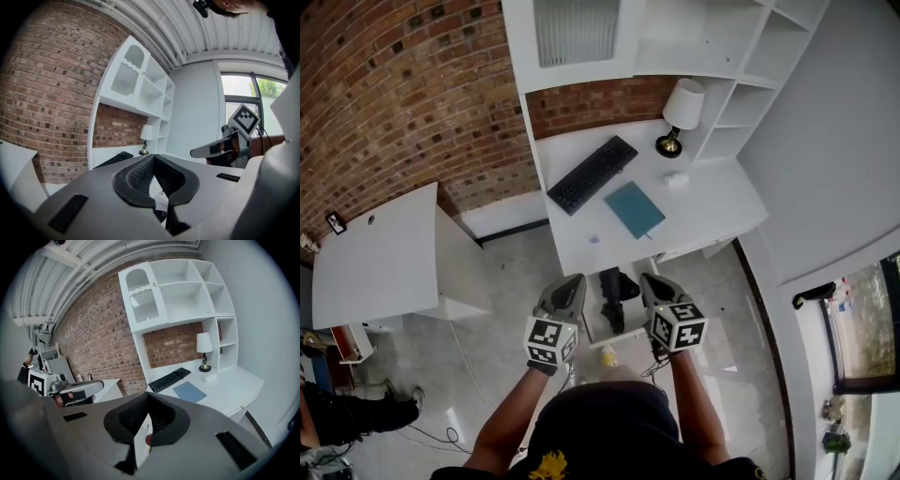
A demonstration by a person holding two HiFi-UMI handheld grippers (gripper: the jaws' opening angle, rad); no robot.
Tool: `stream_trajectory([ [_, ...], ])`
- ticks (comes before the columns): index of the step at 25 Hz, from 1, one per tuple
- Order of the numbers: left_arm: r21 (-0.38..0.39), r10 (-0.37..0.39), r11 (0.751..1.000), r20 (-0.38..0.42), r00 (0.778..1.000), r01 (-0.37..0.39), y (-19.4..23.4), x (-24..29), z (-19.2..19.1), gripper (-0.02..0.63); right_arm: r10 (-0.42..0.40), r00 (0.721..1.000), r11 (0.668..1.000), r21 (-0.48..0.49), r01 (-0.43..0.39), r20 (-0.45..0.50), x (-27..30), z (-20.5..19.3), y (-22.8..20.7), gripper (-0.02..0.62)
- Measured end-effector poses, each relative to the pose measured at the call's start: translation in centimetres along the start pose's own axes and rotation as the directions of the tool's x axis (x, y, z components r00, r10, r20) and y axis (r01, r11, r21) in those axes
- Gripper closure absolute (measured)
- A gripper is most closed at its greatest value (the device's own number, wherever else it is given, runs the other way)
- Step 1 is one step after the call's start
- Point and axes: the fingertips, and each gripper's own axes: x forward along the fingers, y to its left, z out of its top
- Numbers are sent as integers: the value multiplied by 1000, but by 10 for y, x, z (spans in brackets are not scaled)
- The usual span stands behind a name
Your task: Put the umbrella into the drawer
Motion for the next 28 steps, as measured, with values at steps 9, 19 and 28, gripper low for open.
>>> stream_trajectory([
  [9, 16, -24, 1000, 65, 998, 23, -7, -12, 39, 592, 16, 997, 999, -34, -14, 80, -19, 35, 18, 594],
  [19, 37, -19, 999, 113, 993, 15, -2, -19, 64, 592, 18, 994, 998, -66, -11, 111, -26, 50, 27, 594],
  [28, 35, -44, 999, 105, 993, 41, -10, -15, 63, 592, -3, 994, 995, -95, 14, 110, -29, 53, 22, 594],
])
